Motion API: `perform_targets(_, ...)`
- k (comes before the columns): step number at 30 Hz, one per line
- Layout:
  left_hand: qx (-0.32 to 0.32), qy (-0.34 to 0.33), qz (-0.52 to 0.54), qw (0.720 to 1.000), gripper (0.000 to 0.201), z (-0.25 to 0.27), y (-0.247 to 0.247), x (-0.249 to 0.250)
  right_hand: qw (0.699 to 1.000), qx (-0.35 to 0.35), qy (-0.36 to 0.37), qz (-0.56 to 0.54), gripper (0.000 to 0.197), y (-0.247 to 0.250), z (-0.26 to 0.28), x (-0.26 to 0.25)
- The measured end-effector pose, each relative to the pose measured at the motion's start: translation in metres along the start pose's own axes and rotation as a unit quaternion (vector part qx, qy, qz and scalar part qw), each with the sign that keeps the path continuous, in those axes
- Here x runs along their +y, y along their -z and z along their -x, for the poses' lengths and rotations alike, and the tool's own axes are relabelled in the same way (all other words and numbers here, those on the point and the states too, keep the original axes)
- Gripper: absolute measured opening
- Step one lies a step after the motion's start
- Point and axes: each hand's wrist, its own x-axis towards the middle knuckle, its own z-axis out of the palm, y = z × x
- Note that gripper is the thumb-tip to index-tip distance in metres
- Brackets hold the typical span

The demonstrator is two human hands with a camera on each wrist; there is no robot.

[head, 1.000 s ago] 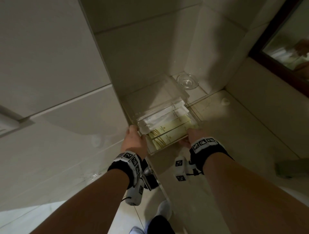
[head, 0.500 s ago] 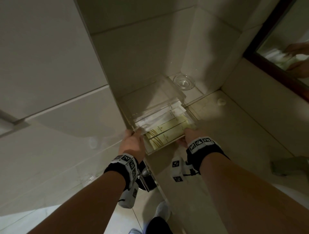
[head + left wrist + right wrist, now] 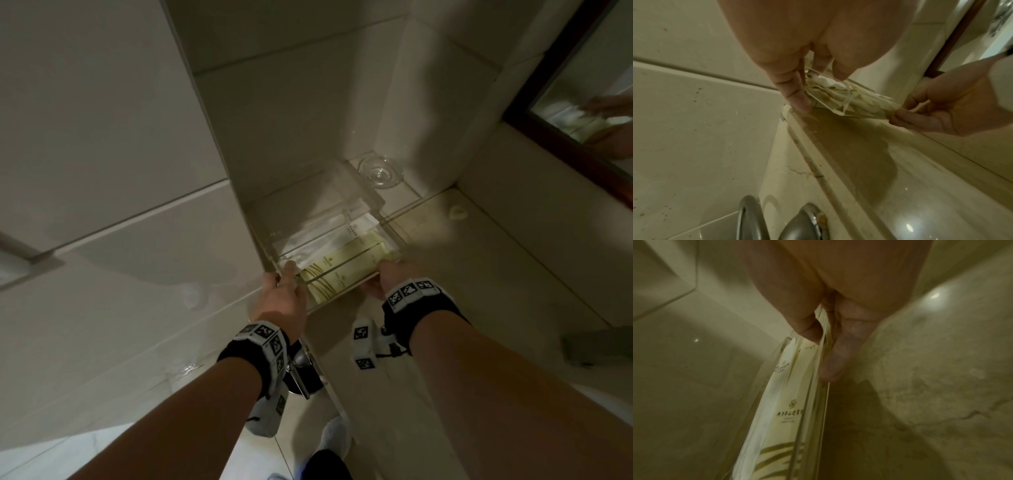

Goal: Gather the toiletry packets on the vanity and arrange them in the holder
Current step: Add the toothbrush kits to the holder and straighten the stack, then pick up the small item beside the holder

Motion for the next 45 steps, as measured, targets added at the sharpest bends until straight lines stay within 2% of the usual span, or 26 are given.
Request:
perform_targets(2,-0.009,0.006,0.003,1.0,0.054,-0.001,0.0,0.0,0.999,0.013,-0.012,-0.031,0.024,-0.007,0.0,-0.006)
perform_targets(5,-0.018,0.015,0.008,1.0,0.06,-0.001,0.003,0.0,1.0,0.019,-0.014,-0.012,0.02,-0.015,-0.003,-0.012)
perform_targets(10,-0.028,0.026,-0.024,0.999,0.063,0.001,0.015,0.004,0.998,-0.033,0.036,0.029,0.034,-0.023,-0.016,-0.014)
perform_targets(11,-0.02,0.025,-0.029,0.999,0.061,0.001,0.016,0.005,0.997,-0.02,0.048,0.063,0.033,-0.025,-0.016,-0.015)
perform_targets(13,0.007,0.018,-0.018,1.0,0.049,0.001,0.019,0.005,0.972,0.017,0.065,0.224,0.024,-0.028,-0.017,-0.019)
perform_targets(14,0.017,0.012,-0.008,1.0,0.043,0.001,0.02,0.005,0.954,0.011,0.073,0.29,0.027,-0.029,-0.017,-0.021)
perform_targets(16,0.022,-0.002,0.007,1.0,0.031,-0.001,0.021,0.006,0.933,0.006,0.079,0.352,0.032,-0.033,-0.022,-0.025)
perform_targets(17,0.019,-0.009,0.01,1.0,0.024,-0.002,0.022,0.007,0.942,0.005,0.082,0.326,0.027,-0.035,-0.021,-0.026)
perform_targets(18,0.016,-0.018,0.01,1.0,0.018,-0.004,0.021,0.008,0.964,-0.007,0.074,0.255,0.022,-0.035,-0.022,-0.029)
perform_targets(20,0.003,-0.03,0.008,1.0,0.019,-0.007,0.021,0.013,0.997,-0.036,0.03,0.063,0.017,-0.037,-0.025,-0.032)
perform_targets(22,-0.017,-0.041,0.011,0.999,0.027,-0.009,0.019,0.016,0.999,-0.029,-0.012,-0.028,0.024,-0.037,-0.023,-0.036)
perform_targets(26,-0.018,-0.054,0.002,0.998,0.032,-0.012,0.018,0.025,0.997,-0.039,0.002,-0.071,0.027,-0.043,-0.016,-0.043)
perform_targets(28,-0.012,-0.063,-0.027,0.998,0.034,-0.014,0.018,0.029,0.995,-0.042,-0.007,-0.085,0.035,-0.045,-0.017,-0.044)
perform_targets(31,-0.038,-0.08,-0.083,0.993,0.035,-0.016,0.016,0.033,0.992,-0.068,-0.02,-0.107,0.045,-0.048,-0.02,-0.044)
perform_targets(34,-0.053,-0.083,-0.089,0.991,0.041,-0.017,0.014,0.035,0.988,-0.124,-0.013,-0.091,0.033,-0.049,-0.023,-0.045)
perform_targets(35,-0.052,-0.089,-0.091,0.99,0.046,-0.017,0.014,0.036,0.985,-0.138,-0.016,-0.099,0.034,-0.05,-0.023,-0.047)
perform_targets(38,-0.041,-0.107,-0.094,0.989,0.059,-0.018,0.013,0.04,0.981,-0.152,-0.019,-0.12,0.052,-0.052,-0.025,-0.052)
perform_targets(41,-0.031,-0.114,-0.101,0.988,0.065,-0.026,0.013,0.041,0.975,-0.141,-0.052,-0.161,0.075,-0.057,-0.029,-0.056)
perform_targets(45,-0.034,-0.095,-0.099,0.99,0.065,-0.033,0.012,0.043,0.974,-0.139,-0.053,-0.172,0.069,-0.059,-0.034,-0.061)
